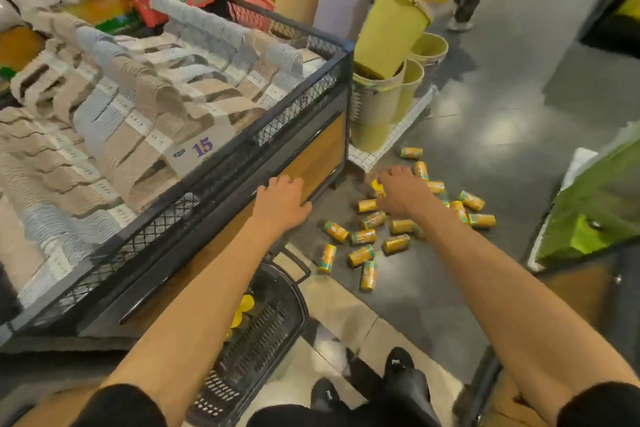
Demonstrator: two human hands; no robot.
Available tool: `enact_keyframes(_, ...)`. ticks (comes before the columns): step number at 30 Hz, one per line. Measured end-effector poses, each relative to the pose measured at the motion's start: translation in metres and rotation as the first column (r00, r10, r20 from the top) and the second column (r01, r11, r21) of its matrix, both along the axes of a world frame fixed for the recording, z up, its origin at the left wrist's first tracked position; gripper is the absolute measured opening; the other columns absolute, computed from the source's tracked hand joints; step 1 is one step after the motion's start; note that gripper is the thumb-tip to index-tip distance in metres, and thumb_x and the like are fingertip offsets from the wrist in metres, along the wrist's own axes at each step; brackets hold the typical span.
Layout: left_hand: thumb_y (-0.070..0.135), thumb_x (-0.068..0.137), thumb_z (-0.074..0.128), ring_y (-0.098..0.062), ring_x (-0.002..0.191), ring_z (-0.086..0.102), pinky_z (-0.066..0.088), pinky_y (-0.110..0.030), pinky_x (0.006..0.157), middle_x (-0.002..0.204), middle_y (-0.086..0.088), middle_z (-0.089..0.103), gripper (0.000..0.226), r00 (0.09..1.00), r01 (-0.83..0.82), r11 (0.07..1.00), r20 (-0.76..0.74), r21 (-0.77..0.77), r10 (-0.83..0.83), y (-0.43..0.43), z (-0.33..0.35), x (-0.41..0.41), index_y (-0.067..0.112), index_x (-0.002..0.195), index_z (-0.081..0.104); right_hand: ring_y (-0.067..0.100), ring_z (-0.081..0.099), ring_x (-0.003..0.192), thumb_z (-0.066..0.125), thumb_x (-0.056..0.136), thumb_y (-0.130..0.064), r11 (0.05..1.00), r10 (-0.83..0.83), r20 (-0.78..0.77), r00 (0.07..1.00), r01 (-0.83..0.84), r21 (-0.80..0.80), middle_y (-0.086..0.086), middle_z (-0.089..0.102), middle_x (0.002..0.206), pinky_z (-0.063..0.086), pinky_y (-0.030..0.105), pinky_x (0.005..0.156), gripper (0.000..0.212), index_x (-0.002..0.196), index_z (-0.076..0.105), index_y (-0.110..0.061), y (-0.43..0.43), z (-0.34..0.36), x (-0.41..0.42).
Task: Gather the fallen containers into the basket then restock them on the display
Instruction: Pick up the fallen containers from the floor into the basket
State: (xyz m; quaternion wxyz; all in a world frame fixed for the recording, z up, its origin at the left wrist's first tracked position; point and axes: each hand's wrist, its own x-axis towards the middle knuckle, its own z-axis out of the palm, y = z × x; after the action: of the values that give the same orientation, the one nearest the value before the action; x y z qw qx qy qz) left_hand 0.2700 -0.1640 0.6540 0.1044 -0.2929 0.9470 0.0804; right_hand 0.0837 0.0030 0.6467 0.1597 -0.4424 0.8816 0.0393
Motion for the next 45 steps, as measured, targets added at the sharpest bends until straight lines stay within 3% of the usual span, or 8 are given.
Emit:
enact_keyframes(8, 0.047, 0.095, 0.049, -0.034, 0.123, 0.046, 0.040, -0.048, 0.097, 0.130, -0.012, 0.051, 0.047, 0.988, 0.156, 0.988, 0.005, -0.017, -0.156, 0.079, 0.008, -0.128, 0.015, 0.130, 0.049, 0.036, 0.039, 0.132, 0.056, 0.091, -0.037, 0.982, -0.185, -0.010, 0.983, 0.185, 0.048, 0.015, 0.042, 0.141, 0.039, 0.046, 0.103, 0.053, 0.138, 0.046, -0.014, 0.110, 0.012, -0.098)
enact_keyframes(14, 0.044, 0.095, 0.048, -0.033, 0.125, 0.045, 0.041, -0.050, 0.098, 0.132, -0.010, 0.050, 0.048, 0.986, 0.163, 0.986, -0.025, 0.033, -0.162, 0.145, 0.001, -0.221, 0.016, 0.134, 0.049, 0.037, 0.037, 0.133, 0.055, 0.092, -0.041, 0.966, -0.246, -0.014, 0.969, 0.247, 0.080, 0.017, 0.039, 0.143, 0.037, 0.049, 0.104, 0.055, 0.139, 0.045, -0.014, 0.175, 0.012, -0.180)
enact_keyframes(22, 0.044, 0.093, 0.050, -0.034, 0.124, 0.044, 0.041, -0.050, 0.096, 0.132, -0.011, 0.049, 0.046, 0.974, 0.216, 0.974, 0.059, 0.069, -0.220, 0.195, -0.023, -0.300, 0.014, 0.128, 0.050, 0.035, 0.037, 0.131, 0.056, 0.092, -0.039, 0.938, -0.341, 0.058, 0.938, 0.335, 0.087, 0.015, 0.041, 0.140, 0.036, 0.045, 0.104, 0.053, 0.137, 0.047, -0.013, 0.239, -0.013, -0.245)
enact_keyframes(40, 0.040, 0.095, 0.047, -0.035, 0.125, 0.046, 0.043, -0.048, 0.092, 0.137, -0.012, 0.049, 0.050, 0.905, 0.308, 0.920, 0.223, 0.242, -0.362, 0.190, -0.142, -0.441, 0.019, 0.140, 0.044, 0.039, 0.040, 0.129, 0.052, 0.094, -0.038, 0.814, -0.575, 0.239, 0.782, 0.517, 0.264, 0.018, 0.043, 0.139, 0.040, 0.049, 0.104, 0.050, 0.136, 0.046, -0.011, 0.270, -0.134, -0.350)
enact_keyframes(45, 0.040, 0.093, 0.050, -0.035, 0.124, 0.047, 0.044, -0.048, 0.093, 0.132, -0.012, 0.052, 0.045, 0.885, 0.271, 0.921, 0.303, 0.282, -0.353, 0.180, -0.195, -0.464, 0.016, 0.132, 0.051, 0.038, 0.038, 0.130, 0.054, 0.093, -0.040, 0.804, -0.584, 0.295, 0.756, 0.492, 0.334, 0.018, 0.041, 0.141, 0.040, 0.049, 0.104, 0.054, 0.135, 0.046, -0.008, 0.262, -0.187, -0.378)
